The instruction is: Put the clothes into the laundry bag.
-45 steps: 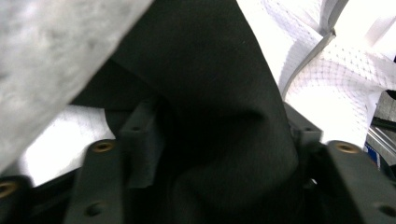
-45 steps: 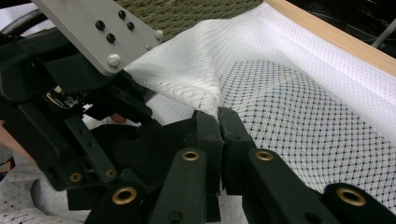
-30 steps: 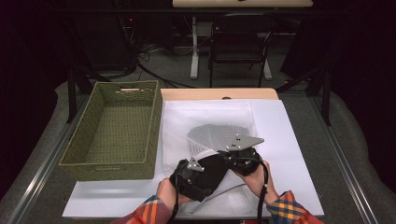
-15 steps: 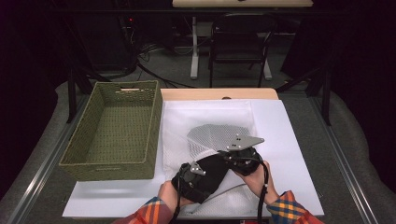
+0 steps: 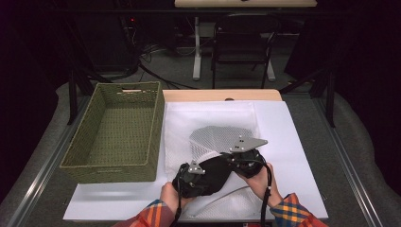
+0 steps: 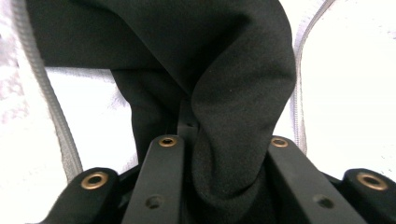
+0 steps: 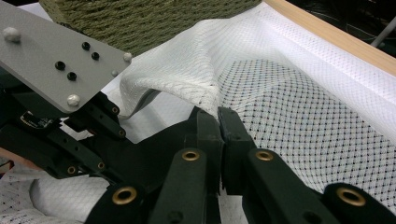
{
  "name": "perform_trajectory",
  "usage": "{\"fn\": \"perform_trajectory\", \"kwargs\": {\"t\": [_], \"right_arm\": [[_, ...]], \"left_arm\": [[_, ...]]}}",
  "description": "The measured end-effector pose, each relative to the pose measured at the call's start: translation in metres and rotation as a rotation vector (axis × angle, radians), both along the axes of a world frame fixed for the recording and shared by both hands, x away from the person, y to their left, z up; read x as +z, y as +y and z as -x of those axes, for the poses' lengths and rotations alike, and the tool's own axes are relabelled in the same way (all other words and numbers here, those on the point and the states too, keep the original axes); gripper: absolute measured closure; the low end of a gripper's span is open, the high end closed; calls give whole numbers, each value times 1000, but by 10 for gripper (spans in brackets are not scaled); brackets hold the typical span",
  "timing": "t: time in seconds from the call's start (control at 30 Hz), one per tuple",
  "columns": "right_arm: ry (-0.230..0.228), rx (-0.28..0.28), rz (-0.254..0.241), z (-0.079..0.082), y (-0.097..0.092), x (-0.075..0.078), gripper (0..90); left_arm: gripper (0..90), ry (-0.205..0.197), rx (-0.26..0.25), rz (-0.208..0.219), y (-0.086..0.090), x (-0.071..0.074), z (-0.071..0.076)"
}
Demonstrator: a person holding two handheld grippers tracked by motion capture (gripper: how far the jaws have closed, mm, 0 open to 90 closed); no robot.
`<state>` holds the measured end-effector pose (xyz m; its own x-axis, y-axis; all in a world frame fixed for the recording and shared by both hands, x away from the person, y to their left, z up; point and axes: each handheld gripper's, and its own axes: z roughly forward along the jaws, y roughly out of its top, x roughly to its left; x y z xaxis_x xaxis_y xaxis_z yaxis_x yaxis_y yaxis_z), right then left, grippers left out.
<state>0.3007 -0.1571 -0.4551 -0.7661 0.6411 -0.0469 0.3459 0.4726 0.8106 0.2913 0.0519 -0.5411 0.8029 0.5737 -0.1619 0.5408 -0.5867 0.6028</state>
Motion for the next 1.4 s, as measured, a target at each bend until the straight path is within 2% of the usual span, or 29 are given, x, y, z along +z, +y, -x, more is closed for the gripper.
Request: {"fn": "perform_trajectory", "kwargs": {"t": [0.33,0.47,0.53,0.9,1.03,1.4], "right_arm": [[0,-1,-2,0,0,1,887],[2,-2,-3,0,0,0,887],[3,-1,-3,0,0,0,887],[6,1,-5,0,1,0,887],[5,2,-3,0,1,0,887],[4,1,-6,0,1,0,887]], "left_arm": [[798,1,6,29,-3,3,-5],[798,2,35,66,-7,3,-8],[797,-8,24,55,-8,4,-11],[795,-23,56,76,-9,4,-20],[794,-32,57,61,-12,4,-22],[789,-43,84,75,-13,3,-30]]}}
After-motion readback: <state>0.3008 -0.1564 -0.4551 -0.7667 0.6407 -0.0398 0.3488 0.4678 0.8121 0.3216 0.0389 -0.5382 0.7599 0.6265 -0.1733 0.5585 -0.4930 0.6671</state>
